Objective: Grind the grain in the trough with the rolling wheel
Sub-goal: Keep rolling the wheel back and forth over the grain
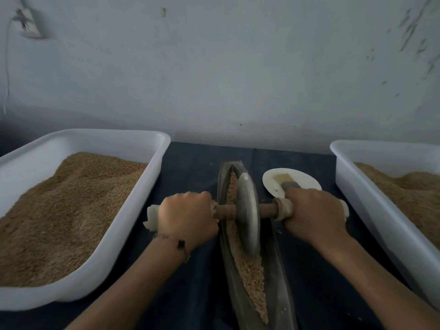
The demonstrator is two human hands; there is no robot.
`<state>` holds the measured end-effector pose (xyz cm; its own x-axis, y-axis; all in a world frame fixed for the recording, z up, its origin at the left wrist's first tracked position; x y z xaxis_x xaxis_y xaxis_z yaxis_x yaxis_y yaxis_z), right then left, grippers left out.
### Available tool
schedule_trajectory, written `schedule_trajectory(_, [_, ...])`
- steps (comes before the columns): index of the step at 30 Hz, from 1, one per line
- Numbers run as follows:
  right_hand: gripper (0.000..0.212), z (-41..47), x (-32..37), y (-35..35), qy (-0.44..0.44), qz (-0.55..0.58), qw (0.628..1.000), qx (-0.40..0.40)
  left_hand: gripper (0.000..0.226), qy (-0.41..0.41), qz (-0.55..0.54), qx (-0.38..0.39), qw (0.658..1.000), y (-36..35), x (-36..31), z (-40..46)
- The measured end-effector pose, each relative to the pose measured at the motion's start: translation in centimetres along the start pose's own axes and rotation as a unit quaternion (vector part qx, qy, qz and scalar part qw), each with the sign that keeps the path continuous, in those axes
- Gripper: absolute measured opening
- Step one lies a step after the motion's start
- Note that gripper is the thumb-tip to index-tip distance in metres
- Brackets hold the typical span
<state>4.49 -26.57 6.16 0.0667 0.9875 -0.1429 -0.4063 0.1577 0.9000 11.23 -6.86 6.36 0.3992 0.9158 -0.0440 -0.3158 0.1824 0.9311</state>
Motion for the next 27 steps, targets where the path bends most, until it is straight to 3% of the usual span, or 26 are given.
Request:
schedule_trajectory(4, [0.03, -4.9, 1.7, 3.6, 0.053, 0.019, 0.983, -0.173, 0.025, -0.061, -0.075, -0.137, 0.986, 3.2, -0.7, -5.4])
schedule_trajectory(10, [0.039, -8.8, 2.4, 4.9, 0.084, -0.013, 0.961, -0.264, 0.017, -0.096, -0.016, -0.213, 0.972, 4.7, -1.0, -9.2])
schedule_trajectory(13, [0.025, -6.4, 1.8, 4.0, 0.076, 0.021, 0.972, -0.22, 0.027, -0.097, -0.045, -0.16, 0.981, 3.6, -1.0, -6.8])
schedule_trajectory(16, [0.027, -2.5, 0.6, 1.6, 0.036, 0.015, 0.994, -0.098, 0.03, -0.061, -0.017, -0.063, 0.996, 1.8, -0.9, -2.5])
schedule_trajectory(18, [0.016, -0.3, -0.6, -0.2, -0.006, -0.009, 1.0, -0.006, 0.026, -0.033, 0.014, 0.002, 0.999, 0.3, -0.4, 0.5])
schedule_trajectory(22, [0.011, 2.7, -1.5, -2.1, -0.01, 0.021, 0.995, 0.097, 0.025, -0.012, -0.026, 0.129, 0.991, -1.9, -0.1, 3.6])
schedule_trajectory(25, [0.009, 2.8, -1.0, -1.6, -0.014, 0.008, 0.994, 0.11, 0.022, 0.008, -0.03, 0.154, 0.988, -2.2, 0.5, 3.1])
schedule_trajectory(27, [0.01, 1.9, 0.0, 0.2, -0.004, -0.025, 0.998, 0.052, 0.02, 0.027, -0.042, 0.113, 0.992, -1.6, 1.2, 1.4])
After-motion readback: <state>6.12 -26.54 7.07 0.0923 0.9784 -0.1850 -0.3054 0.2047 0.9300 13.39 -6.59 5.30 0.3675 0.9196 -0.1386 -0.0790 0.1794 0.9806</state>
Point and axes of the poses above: each hand's wrist, its own z-axis towards the middle knuckle, its own y-axis out of the back of the hand, x = y × z, the point moved 9 cm from there along z, towards the middle knuckle, and after that the axes turned 9 degrees about y, right-handed, at the moved point
